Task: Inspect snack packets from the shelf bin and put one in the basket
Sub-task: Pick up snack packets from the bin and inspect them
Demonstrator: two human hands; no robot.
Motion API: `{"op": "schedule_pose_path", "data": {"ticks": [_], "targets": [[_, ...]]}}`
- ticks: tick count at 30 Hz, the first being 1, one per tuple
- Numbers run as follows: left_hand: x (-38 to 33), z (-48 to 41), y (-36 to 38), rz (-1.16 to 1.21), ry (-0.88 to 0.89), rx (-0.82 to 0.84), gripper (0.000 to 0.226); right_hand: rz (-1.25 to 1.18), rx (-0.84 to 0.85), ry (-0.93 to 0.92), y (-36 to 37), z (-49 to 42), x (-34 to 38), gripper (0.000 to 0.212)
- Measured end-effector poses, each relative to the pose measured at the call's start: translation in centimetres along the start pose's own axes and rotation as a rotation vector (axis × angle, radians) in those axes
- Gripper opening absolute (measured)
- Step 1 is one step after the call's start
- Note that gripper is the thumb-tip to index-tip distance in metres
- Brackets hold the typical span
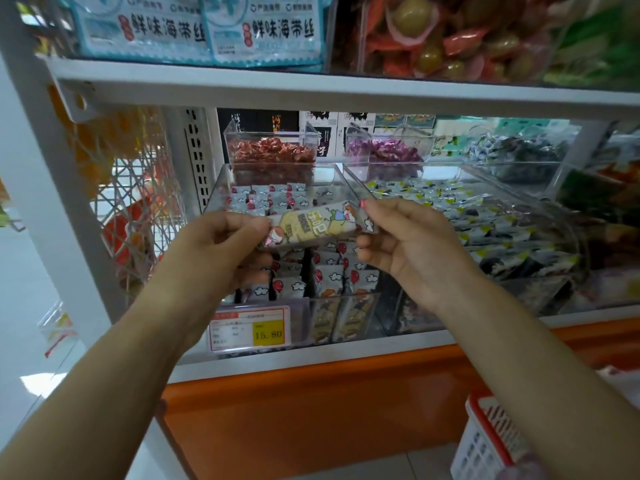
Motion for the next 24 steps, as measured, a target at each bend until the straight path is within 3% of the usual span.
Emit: {"op": "schedule_pose_path", "data": {"ticks": [5,11,14,20,24], "targets": [[0.7,-0.3,0.1,0.261,-0.101,0.016,0.013,-0.083,0.005,0.084,-0.3,0.0,-0.5,0.009],[0.7,-0.3,0.0,0.285,-0.063,-0.027,0.015,-0.21,0.04,0.168,-0.3,0.0,-1.0,0.003],[0.5,-0.4,-0.1,0.314,-0.045,0.001,0.017,-0.2,0.089,0.176,-0.4,-0.1,-0.9,0.01],[-0.1,-0.3,0.2,0.305,0.004,0.079,0.028,0.05,0.044,-0.006,-1.1,-0.4,0.0,0.018],[0.1,-0.1,0.5,0.267,-0.009,0.099,0.016,0.134,-0.001,-0.104,-1.2,-0.3,0.4,0.015]]}}
Point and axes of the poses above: each hand's wrist, its own z-axis away from the middle knuckle, its own y-axis out of the palm, x = y × z, the point moved 7 cm from there along -z, towards the middle knuckle, and after that the axes turned 3 degrees about -z, right-handed, at the moved point
